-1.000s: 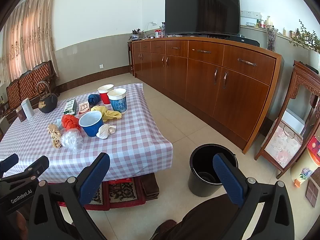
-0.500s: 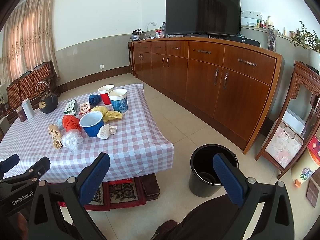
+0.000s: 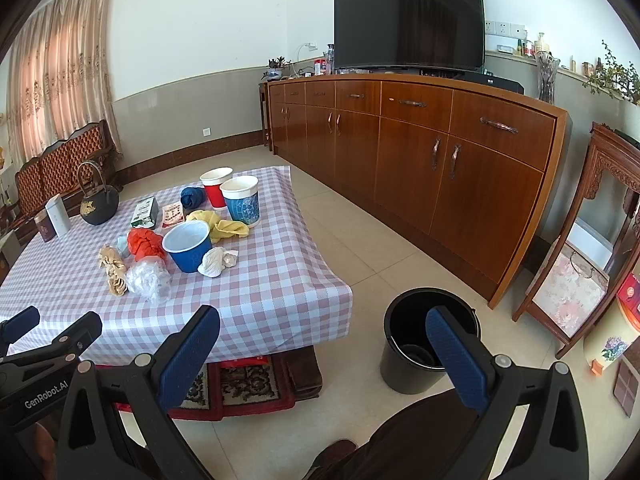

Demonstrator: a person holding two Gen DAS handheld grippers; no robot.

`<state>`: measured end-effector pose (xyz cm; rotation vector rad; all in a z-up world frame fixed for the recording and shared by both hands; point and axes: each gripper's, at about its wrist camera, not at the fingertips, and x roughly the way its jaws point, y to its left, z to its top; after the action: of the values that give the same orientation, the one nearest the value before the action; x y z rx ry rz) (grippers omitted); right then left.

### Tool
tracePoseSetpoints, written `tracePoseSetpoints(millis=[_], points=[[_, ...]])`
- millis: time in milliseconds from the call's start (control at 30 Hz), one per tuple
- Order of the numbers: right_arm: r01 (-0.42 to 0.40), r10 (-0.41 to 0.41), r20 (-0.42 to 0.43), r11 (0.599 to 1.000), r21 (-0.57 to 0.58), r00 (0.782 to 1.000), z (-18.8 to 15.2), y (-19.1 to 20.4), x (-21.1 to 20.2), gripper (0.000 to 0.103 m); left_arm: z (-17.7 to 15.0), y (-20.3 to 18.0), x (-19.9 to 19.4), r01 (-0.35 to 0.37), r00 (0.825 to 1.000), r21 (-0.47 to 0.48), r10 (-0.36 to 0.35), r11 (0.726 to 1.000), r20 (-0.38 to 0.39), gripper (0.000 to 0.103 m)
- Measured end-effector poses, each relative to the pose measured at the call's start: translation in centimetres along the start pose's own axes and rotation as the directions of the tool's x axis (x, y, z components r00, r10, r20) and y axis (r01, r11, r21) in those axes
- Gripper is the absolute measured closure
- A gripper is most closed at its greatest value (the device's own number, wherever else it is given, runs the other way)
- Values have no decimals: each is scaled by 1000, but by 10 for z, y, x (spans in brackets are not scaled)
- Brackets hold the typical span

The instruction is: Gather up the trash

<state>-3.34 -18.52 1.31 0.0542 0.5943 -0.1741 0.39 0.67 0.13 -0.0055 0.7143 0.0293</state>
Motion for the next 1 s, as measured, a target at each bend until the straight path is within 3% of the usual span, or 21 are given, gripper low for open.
tracePoseSetpoints(millis=[1000], points=[[-30, 30, -15, 999, -28, 999, -2, 13, 17, 0, 1, 24, 19, -39, 999, -32, 39, 999, -22, 0]])
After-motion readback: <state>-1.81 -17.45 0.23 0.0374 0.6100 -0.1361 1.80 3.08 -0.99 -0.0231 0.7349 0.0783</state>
